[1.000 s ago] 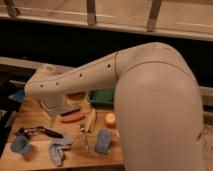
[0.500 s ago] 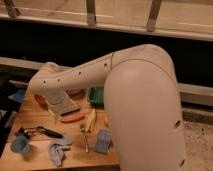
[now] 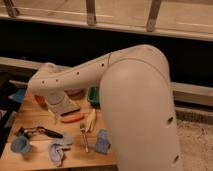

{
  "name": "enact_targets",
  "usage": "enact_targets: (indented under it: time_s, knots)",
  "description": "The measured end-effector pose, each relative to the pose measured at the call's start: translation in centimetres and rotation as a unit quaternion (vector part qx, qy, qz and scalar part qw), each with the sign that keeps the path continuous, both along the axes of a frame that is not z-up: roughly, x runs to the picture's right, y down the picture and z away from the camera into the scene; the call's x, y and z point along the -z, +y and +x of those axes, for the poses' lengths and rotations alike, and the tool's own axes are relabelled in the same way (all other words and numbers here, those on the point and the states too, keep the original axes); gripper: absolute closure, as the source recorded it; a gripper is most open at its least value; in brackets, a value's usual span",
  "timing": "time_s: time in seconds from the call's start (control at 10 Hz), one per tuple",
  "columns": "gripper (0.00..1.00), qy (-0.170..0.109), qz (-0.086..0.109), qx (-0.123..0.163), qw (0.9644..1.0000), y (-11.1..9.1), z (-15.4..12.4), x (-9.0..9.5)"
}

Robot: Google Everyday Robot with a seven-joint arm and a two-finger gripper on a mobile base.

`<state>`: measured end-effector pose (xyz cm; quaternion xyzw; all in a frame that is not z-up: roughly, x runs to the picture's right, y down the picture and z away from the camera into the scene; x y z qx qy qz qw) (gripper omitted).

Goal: Place fork in plastic cup

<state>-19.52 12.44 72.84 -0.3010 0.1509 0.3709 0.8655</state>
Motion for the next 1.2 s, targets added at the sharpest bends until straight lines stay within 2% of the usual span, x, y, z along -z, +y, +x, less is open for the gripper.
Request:
enact_targets:
  time_s: [0.3,0.5,1.2]
  knots:
    - [0.24,0.023,-0.044,0.005,0.9988,3.0,1.1,-3.1]
    - [0.24,0.038,-0.074,0.009,0.9965,4.9,1.7,-4.8]
    - [0.24,0.054,-0.138,0.000,0.9889,8.3,2.5,-8.1]
